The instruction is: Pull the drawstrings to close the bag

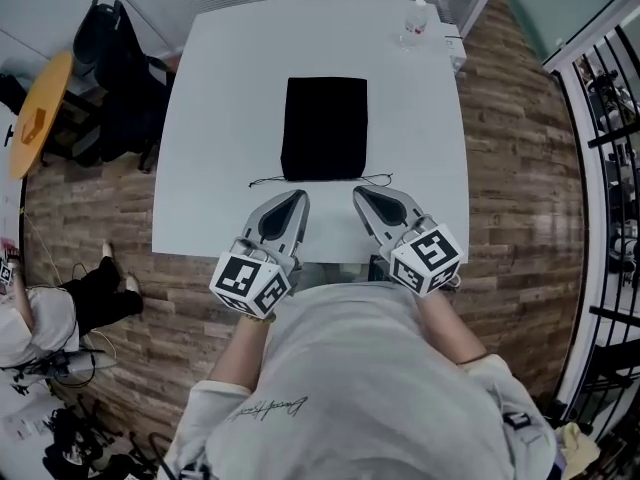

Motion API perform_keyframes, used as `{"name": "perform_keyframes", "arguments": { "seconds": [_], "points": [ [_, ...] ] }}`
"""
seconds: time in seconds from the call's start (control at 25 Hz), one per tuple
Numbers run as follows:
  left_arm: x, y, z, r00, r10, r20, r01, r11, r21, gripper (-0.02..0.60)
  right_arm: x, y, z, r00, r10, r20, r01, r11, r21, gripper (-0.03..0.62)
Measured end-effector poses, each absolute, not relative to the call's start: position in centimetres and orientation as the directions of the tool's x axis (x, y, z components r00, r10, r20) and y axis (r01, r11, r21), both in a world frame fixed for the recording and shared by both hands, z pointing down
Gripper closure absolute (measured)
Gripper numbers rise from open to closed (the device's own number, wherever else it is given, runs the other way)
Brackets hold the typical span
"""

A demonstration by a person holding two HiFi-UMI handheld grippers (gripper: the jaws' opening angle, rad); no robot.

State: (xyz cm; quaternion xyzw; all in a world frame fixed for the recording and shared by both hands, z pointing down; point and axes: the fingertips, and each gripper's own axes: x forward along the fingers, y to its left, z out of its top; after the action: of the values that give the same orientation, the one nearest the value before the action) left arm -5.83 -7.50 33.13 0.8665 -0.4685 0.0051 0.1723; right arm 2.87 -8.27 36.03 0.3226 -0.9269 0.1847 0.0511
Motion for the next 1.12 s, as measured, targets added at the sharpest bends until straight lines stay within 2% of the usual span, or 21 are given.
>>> {"name": "perform_keyframes", "arguments": {
  "seconds": [0.56,0.8,1.12],
  "points": [
    [-8.9,-11.3,35.9,0.601,-0.761,0.246,-0.795,-0.535,0.288,0.571,2.1,-11.2,38.2,-0.711,-0.642,0.288,-0.704,0.652,-0.283,0.572],
    [-9.9,-12.7,37.6,0.597,-0.748,0.29,-0.802,-0.544,0.247,0.571,4.3,-12.5,40.4,-0.655,-0.676,0.337,-0.755,0.595,-0.276,0.572],
    [-14.0,-13.1,41.2,0.545,-0.757,0.361,-0.838,-0.48,0.258,0.571,7.5,-13.4,44.0,-0.574,-0.703,0.42,-0.817,0.521,-0.246,0.572]
  ]
}}
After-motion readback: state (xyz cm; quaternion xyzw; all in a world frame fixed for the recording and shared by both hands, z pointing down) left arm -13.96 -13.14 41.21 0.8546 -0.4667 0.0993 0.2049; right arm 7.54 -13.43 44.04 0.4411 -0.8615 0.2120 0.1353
